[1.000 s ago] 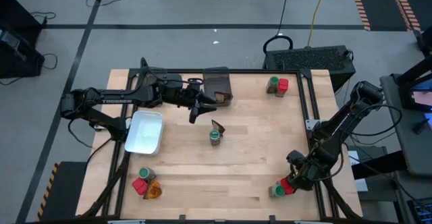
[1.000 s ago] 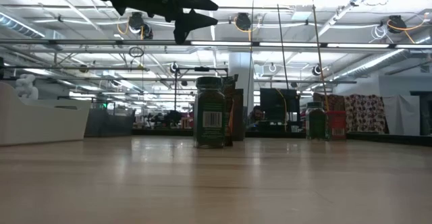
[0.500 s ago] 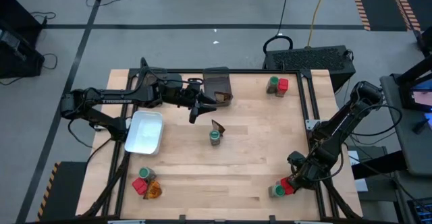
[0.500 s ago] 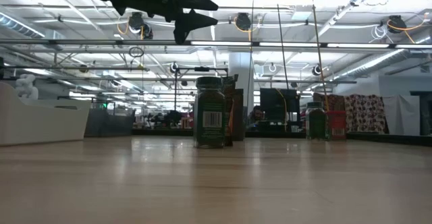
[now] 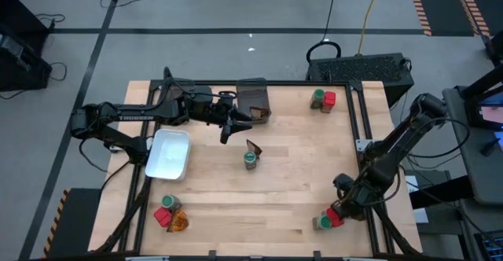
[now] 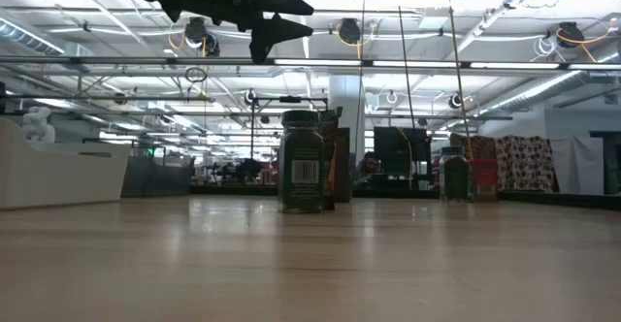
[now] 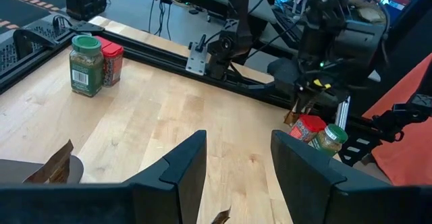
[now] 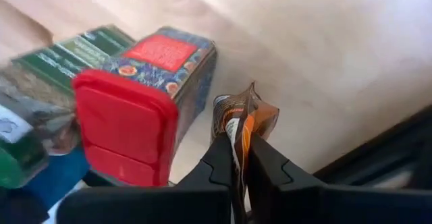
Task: Sort spices by type
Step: Put the bottom right brown seasoning bag into the middle black bin
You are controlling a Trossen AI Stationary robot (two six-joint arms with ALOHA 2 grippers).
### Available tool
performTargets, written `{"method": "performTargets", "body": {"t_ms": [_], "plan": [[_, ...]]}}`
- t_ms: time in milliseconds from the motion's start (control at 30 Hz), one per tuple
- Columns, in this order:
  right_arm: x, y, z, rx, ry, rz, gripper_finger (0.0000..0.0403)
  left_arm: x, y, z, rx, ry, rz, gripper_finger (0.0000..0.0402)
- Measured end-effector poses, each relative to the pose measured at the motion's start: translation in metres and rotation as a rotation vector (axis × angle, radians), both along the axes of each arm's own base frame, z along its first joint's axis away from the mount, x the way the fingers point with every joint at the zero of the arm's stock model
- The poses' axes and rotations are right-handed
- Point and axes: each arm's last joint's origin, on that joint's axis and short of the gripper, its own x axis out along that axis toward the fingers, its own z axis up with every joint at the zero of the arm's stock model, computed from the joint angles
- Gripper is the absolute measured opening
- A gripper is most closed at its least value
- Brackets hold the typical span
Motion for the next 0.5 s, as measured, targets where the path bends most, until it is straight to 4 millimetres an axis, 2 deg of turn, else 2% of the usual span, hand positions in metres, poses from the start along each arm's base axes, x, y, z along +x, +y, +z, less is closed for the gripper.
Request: {"method": "performTargets", "body": {"t_ms": [267, 500], "plan": [[-0.001, -0.027, 0.034, -0.12, 0.077, -0.013, 0.0006, 0.0, 0.0, 0.0, 0.0, 0.0, 0.0, 0.0172], [0.02, -0.054, 0.068, -0.182, -0.042, -0.002, 0.0006, 0.0, 0.0, 0.0, -0.002, 0.001, 0.0, 0.0172]]}}
